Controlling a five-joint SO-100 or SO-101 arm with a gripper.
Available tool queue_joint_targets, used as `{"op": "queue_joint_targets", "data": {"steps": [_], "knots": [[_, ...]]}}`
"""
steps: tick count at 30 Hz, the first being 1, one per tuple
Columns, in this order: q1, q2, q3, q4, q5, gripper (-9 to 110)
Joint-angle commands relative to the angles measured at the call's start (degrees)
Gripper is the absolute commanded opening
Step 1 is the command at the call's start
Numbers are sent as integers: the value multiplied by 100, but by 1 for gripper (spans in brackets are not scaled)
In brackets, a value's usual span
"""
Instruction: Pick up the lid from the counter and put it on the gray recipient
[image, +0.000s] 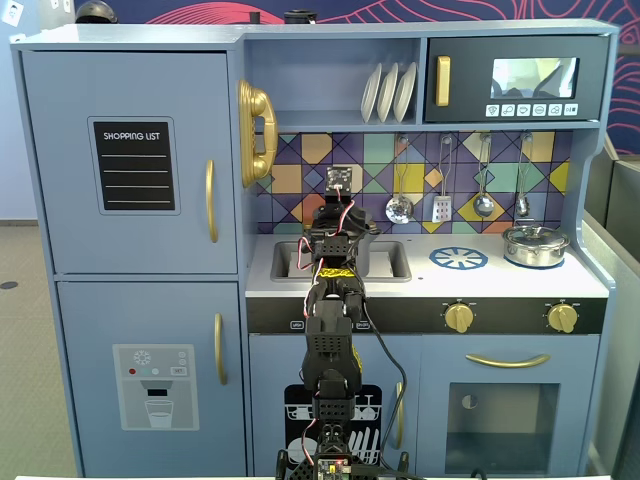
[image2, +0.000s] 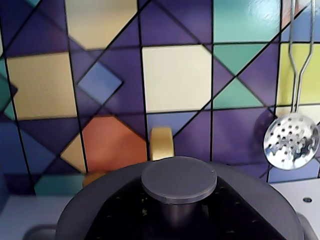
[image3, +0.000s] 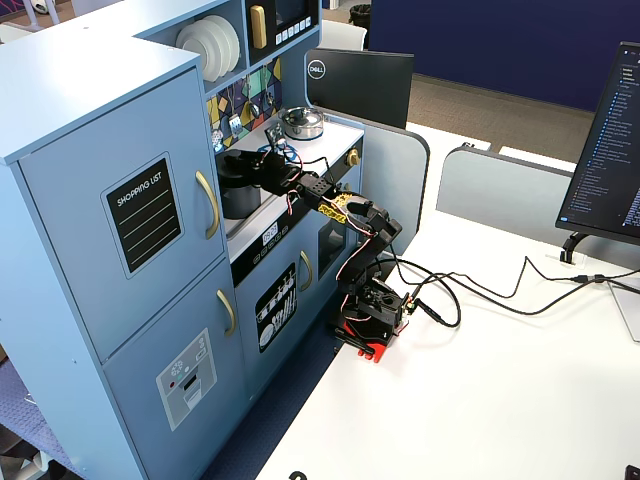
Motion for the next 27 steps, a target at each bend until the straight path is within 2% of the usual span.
{"op": "queue_joint_targets", "data": {"steps": [1, 27], "knots": [[-79, 105, 0, -299, -105, 0], [-9, 141, 439, -360, -158, 0]]}}
